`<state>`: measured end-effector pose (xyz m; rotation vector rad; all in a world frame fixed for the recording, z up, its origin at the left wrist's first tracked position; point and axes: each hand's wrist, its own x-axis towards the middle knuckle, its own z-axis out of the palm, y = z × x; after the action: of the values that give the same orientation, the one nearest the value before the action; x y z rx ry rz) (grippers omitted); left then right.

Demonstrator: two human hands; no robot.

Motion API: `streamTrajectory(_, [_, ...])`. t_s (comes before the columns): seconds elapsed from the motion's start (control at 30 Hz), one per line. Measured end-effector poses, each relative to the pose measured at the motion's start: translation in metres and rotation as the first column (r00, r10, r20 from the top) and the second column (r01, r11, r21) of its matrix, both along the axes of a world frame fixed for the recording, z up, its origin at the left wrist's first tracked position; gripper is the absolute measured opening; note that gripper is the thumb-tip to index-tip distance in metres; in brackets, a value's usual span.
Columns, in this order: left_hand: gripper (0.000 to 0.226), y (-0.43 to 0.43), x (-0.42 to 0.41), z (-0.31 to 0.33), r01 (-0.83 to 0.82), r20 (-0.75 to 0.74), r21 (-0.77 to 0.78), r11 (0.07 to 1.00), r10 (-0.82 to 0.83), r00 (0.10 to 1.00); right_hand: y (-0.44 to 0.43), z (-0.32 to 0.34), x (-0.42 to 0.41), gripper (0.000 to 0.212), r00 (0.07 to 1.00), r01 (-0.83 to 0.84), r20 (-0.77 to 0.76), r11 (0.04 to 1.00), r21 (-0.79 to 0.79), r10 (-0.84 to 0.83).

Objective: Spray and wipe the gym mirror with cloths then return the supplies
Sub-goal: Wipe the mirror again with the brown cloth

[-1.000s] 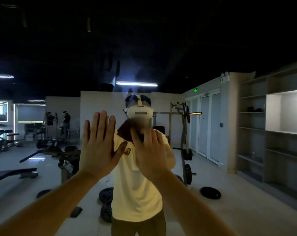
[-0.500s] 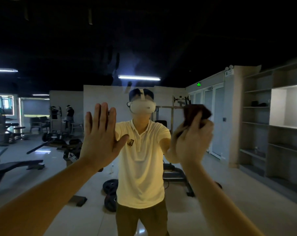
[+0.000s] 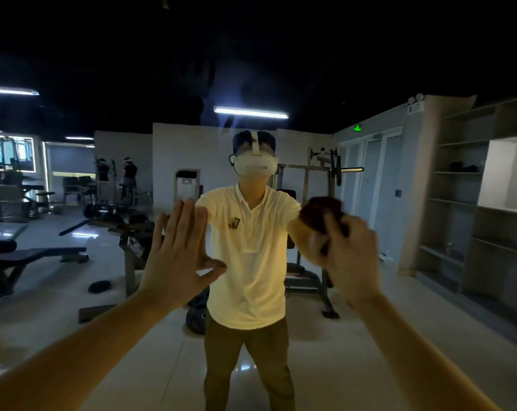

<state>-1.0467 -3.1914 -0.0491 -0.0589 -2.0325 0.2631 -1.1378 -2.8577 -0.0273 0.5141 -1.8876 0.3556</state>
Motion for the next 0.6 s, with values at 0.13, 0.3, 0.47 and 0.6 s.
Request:
streamTrajectory(0.13, [0.125, 0.002, -0.005, -0.003, -0.037, 0.063, 0.022, 0.999, 0.035, 0.997, 0.026, 0.002, -0.002, 0.053, 0.988, 0.144, 0.124, 0.829, -0.54, -0.091])
streamTrajectory(0.3, [0.139, 0.002, -0.002, -0.003, 0.013, 0.071, 0.047, 0.999, -0.016, 0.997, -0.066, -0.012, 0.024, 0.051, 0.989, 0.026, 0.131, 0.795, -0.606, 0.068])
streamTrajectory(0.47, [0.16, -0.006, 0.005, -0.001, -0.02, 0.148, -0.024, 1.0, 0.024, 0.989, -0.162, -0.053, 0.048, 0.059, 0.984, -0.164, 0.018, 0.939, -0.303, 0.178])
streamTrajectory(0.6, [0.158, -0.007, 0.01, 0.002, -0.016, 0.159, -0.036, 0.999, 0.022, 0.987, -0.135, -0.067, 0.042, 0.054, 0.974, -0.202, -0.064, 0.965, 0.167, 0.215])
